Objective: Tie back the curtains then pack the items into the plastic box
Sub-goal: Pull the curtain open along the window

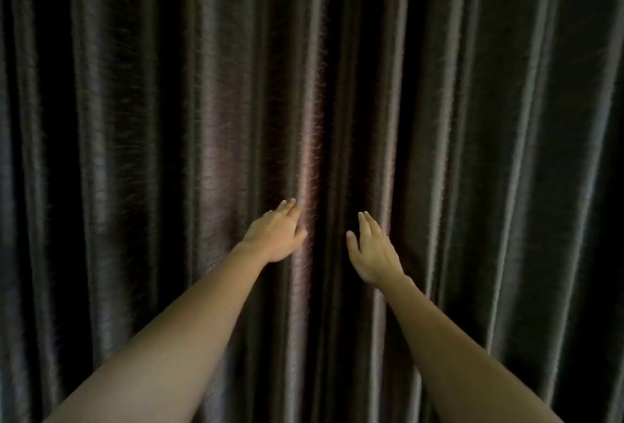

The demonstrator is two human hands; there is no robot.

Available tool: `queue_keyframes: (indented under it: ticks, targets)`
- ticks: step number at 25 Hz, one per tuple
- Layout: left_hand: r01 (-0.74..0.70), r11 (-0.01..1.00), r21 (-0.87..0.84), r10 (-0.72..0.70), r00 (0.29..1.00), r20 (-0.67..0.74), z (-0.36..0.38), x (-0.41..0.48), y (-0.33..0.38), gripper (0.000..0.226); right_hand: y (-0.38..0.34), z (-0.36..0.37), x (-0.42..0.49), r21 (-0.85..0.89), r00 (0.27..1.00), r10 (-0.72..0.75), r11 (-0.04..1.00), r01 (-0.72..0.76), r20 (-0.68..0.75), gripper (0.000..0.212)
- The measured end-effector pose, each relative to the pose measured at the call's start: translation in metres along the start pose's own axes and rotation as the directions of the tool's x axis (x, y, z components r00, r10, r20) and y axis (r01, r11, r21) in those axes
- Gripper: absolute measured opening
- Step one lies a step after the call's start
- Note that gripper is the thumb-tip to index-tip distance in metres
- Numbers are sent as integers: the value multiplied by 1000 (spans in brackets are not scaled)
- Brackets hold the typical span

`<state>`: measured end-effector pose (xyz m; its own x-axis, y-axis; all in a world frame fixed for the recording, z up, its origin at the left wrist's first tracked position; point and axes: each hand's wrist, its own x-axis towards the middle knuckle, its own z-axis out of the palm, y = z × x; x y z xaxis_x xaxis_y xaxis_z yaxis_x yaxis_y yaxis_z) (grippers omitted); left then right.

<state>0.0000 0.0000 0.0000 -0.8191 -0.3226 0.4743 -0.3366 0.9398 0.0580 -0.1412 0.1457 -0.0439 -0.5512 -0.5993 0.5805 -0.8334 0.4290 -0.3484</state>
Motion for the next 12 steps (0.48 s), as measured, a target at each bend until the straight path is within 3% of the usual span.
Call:
queue_keyframes:
  ticks: [4,10,12]
  targets:
    - [-113,980,-161,100,991,-84,3,17,20,59,23,-11,-20,43,984,108,994,-103,-141,58]
    - [-238,955,-175,208,963,-172,20,72,73,60,67,-16,-16,55,970,206,978,-201,-127,60]
    - [-274,956,-103,242,937,-253,23,97,90,58,82,-12,-4,63,975,200,979,-195,-97,61]
